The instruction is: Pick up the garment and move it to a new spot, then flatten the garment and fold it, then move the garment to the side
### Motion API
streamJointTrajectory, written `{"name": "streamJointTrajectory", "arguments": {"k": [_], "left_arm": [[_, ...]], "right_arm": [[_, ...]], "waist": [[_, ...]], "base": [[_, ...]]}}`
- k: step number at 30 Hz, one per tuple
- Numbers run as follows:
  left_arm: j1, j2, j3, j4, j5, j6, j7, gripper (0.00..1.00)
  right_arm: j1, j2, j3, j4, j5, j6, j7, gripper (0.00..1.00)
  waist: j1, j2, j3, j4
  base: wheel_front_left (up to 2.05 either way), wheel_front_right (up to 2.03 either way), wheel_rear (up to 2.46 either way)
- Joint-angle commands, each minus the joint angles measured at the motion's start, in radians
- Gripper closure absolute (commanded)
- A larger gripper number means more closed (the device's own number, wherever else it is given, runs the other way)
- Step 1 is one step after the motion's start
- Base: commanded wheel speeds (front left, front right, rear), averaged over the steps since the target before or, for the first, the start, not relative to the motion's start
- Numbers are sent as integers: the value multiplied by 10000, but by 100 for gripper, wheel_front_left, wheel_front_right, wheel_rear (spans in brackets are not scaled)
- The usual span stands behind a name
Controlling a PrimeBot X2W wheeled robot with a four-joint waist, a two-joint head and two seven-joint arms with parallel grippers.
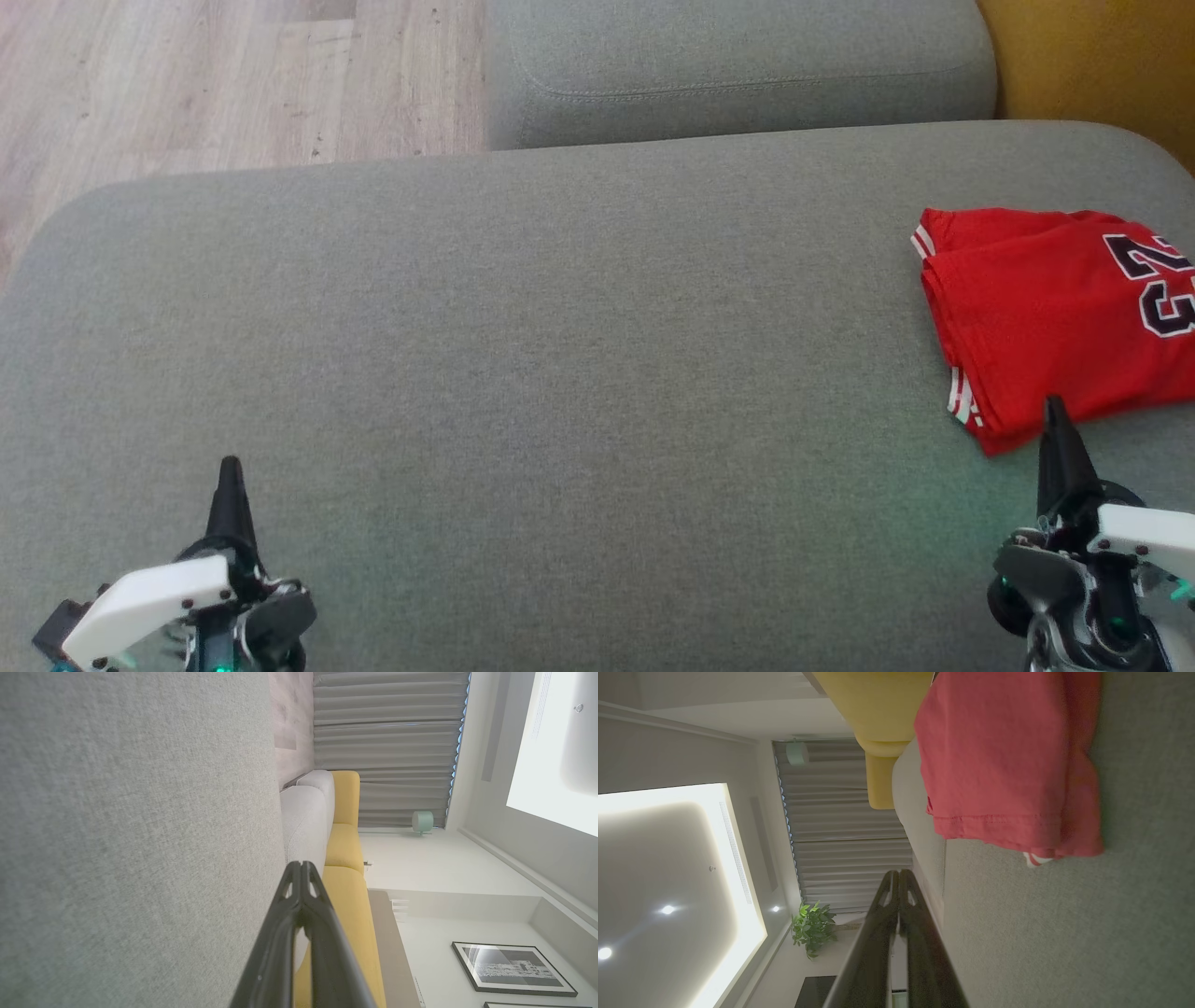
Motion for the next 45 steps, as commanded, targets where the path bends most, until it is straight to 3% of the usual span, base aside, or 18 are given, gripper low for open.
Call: {"name": "streamJointTrajectory", "arguments": {"k": [1, 45], "left_arm": [[-476, 49, 386, -362, -52, -69, 31, 100], [-476, 49, 385, -363, -53, -69, 30, 100]], "right_arm": [[-514, -73, 196, -369, -64, 39, 71, 100], [-517, -51, 164, -367, -90, 39, 97, 100]], "waist": [[0, 0, 0, 0], [0, 0, 0, 0]], "base": [[0, 0, 0], [0, 0, 0]]}}
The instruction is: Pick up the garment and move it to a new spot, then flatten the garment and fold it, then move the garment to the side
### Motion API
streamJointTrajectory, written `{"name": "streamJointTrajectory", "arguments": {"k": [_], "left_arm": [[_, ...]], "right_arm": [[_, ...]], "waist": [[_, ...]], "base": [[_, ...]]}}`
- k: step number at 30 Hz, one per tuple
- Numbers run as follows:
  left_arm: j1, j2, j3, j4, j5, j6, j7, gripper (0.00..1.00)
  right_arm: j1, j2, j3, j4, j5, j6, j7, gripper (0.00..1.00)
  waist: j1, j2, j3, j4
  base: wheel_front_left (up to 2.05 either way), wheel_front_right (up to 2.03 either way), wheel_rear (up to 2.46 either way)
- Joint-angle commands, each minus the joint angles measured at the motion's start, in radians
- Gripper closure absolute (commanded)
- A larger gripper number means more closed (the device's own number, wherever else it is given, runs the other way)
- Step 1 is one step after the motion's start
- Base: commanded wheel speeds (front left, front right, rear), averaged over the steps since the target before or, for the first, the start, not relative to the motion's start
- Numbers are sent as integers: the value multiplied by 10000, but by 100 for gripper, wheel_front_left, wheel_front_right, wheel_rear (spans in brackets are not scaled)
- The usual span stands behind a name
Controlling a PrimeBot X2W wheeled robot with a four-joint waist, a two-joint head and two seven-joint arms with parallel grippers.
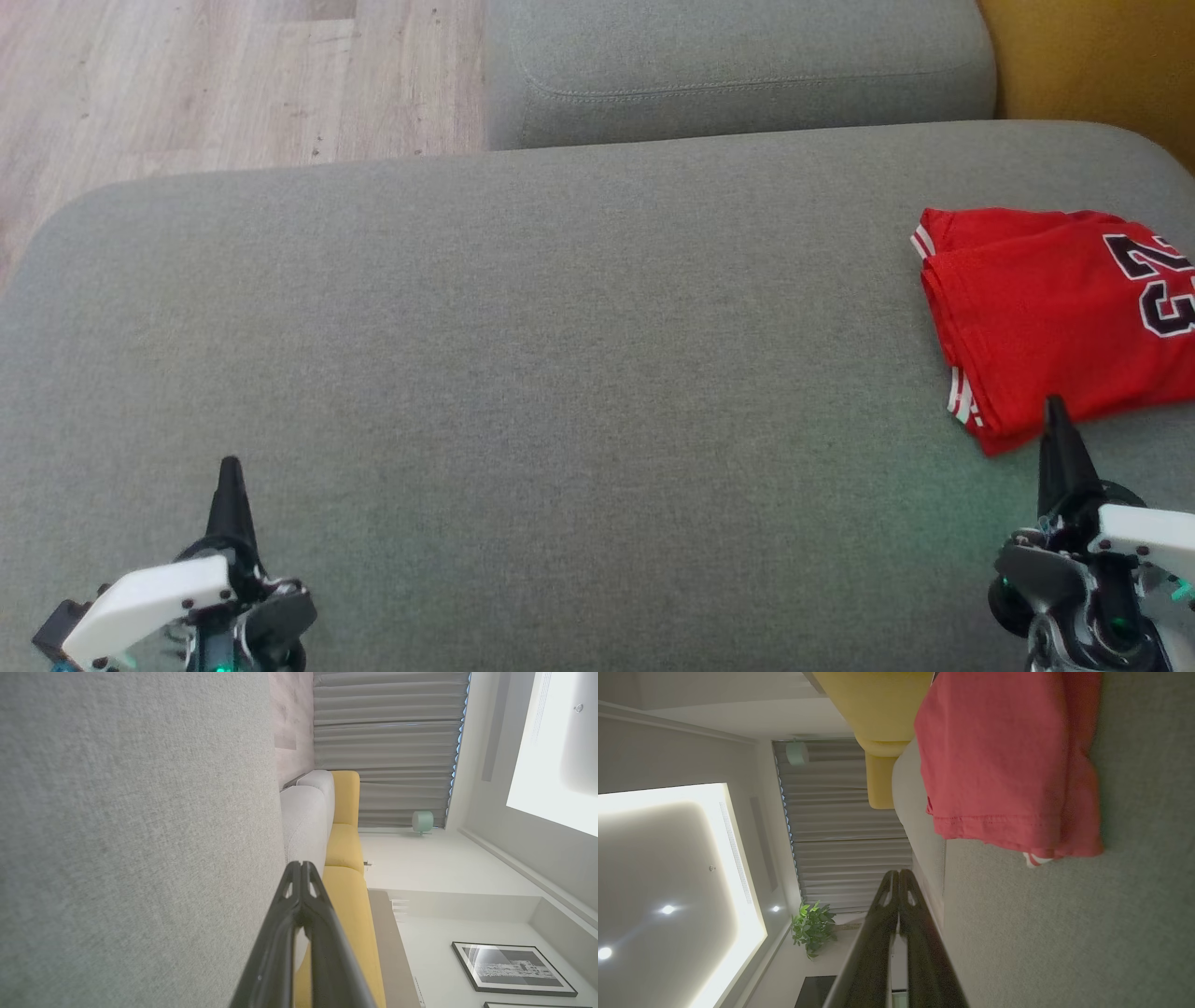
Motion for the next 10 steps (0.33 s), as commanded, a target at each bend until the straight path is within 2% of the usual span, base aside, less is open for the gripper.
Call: {"name": "streamJointTrajectory", "arguments": {"k": [1, 10], "left_arm": [[-476, 49, 385, -363, -53, -69, 30, 100], [-476, 49, 385, -363, -54, -69, 30, 100]], "right_arm": [[-517, -62, 200, -367, -73, 39, 55, 100], [-517, -60, 196, -367, -77, 39, 58, 100]], "waist": [[0, 0, 0, 0], [0, 0, 0, 0]], "base": [[0, 0, 0], [0, 0, 0]]}}
